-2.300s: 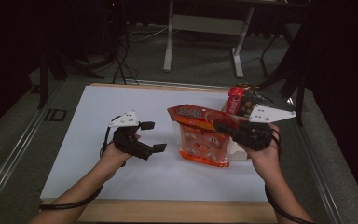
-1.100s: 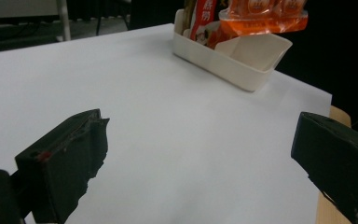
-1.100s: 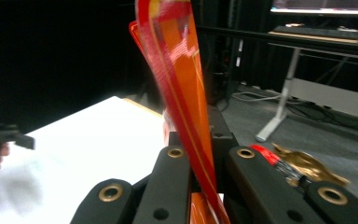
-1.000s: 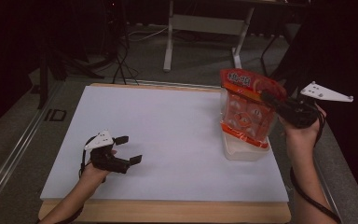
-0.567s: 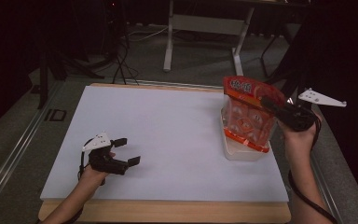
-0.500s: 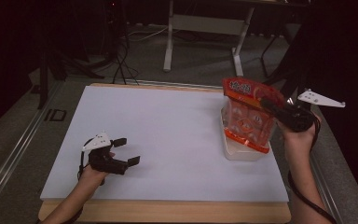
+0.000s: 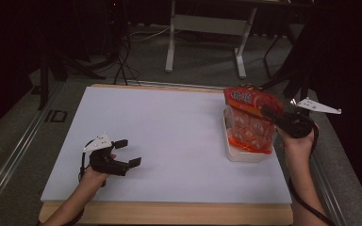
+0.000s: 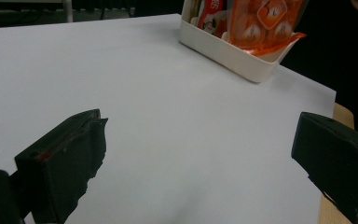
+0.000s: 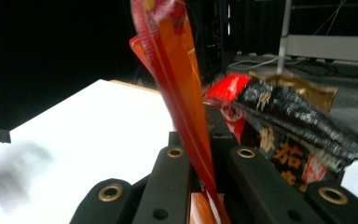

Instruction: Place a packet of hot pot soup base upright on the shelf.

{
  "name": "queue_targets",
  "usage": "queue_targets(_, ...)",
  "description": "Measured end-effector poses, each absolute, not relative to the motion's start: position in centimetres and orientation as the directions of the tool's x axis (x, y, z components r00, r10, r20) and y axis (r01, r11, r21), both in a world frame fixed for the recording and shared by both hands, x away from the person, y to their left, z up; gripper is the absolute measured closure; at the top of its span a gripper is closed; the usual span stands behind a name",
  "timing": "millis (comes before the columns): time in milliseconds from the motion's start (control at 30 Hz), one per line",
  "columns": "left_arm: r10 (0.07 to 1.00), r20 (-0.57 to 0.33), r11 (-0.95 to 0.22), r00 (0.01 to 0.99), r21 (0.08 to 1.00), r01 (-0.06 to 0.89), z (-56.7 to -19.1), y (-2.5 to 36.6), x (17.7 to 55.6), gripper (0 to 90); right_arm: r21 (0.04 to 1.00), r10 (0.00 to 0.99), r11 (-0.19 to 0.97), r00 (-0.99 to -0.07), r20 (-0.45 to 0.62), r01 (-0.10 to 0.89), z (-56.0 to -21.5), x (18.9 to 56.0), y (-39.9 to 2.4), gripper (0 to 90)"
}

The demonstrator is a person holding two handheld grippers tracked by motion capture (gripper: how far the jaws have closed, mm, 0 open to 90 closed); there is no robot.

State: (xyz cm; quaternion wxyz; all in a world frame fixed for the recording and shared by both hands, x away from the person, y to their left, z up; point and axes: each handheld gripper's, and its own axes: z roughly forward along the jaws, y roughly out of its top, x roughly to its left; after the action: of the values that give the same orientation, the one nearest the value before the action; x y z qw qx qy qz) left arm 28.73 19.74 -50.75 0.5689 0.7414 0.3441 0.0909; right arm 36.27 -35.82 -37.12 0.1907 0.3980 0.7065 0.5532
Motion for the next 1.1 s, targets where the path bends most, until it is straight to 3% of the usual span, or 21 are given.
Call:
queue_targets(833, 0.599, -0.263, -0.128, 0.756, 0.901, 0.414, -51.1, 19.4, 28.7, 2.6, 0.905, 0.757, 0.035, -0.602, 0.253, 0.424, -42.1, 36.1, -37.4, 87.2)
queue_targets(1000, 0.599, -0.258, -0.133, 0.758, 0.901, 0.413, -51.2, 19.4, 28.8, 2.7, 0.905, 0.782, 0.062, -0.584, 0.218, 0.421, -41.4, 35.9, -37.1, 80.4)
queue_targets(1100, 0.597, -0.264, -0.132, 0.758, 0.899, 0.417, -51.2, 19.4, 28.8, 2.7, 0.909, 0.785, 0.050, -0.578, 0.220, 0.414, -40.4, 35.7, -37.0, 69.9)
